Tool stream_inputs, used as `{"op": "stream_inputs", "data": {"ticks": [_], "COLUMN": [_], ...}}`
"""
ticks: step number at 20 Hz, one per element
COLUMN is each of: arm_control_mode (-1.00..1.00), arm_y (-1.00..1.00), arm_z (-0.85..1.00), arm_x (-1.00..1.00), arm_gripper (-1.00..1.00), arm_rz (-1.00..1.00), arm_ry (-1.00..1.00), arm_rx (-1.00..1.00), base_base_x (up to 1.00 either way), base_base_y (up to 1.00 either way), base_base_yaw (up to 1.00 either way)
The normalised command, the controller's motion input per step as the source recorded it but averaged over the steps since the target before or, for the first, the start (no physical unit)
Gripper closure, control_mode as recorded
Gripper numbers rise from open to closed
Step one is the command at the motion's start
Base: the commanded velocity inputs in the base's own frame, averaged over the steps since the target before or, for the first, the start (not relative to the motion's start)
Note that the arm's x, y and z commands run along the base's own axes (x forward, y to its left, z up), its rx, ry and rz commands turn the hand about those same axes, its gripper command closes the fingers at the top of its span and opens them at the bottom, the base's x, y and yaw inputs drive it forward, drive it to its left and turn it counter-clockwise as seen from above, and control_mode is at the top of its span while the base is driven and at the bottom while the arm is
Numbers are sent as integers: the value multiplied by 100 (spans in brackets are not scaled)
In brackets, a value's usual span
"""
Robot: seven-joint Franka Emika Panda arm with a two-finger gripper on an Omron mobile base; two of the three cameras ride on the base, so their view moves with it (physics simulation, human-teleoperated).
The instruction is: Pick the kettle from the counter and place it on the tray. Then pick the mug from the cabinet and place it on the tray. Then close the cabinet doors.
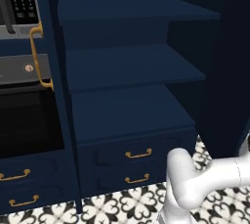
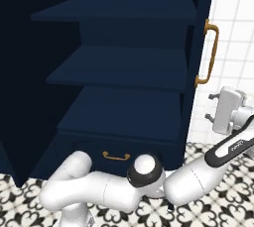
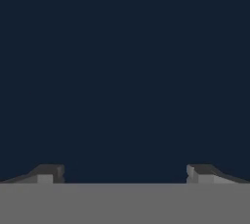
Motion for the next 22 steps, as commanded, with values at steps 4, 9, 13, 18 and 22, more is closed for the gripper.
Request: {"op": "stream_inputs", "data": {"ticks": [4,9,13,18,22], "arm_control_mode": [-100,-100,-100,-100,-100], "arm_y": [90,100,100,100,100], "arm_z": [0,0,0,-1,-8], "arm_x": [-6,-19,-24,-29,-16], "arm_gripper": [-100,-100,-100,-100,-100], "arm_rz": [-8,-7,-8,-8,-15], "arm_ry": [7,3,1,0,0], "arm_rx": [0,0,0,0,-1], "base_base_x": [0,0,0,0,0], "base_base_y": [0,0,0,0,0], "base_base_yaw": [0,0,0,0,0]}}
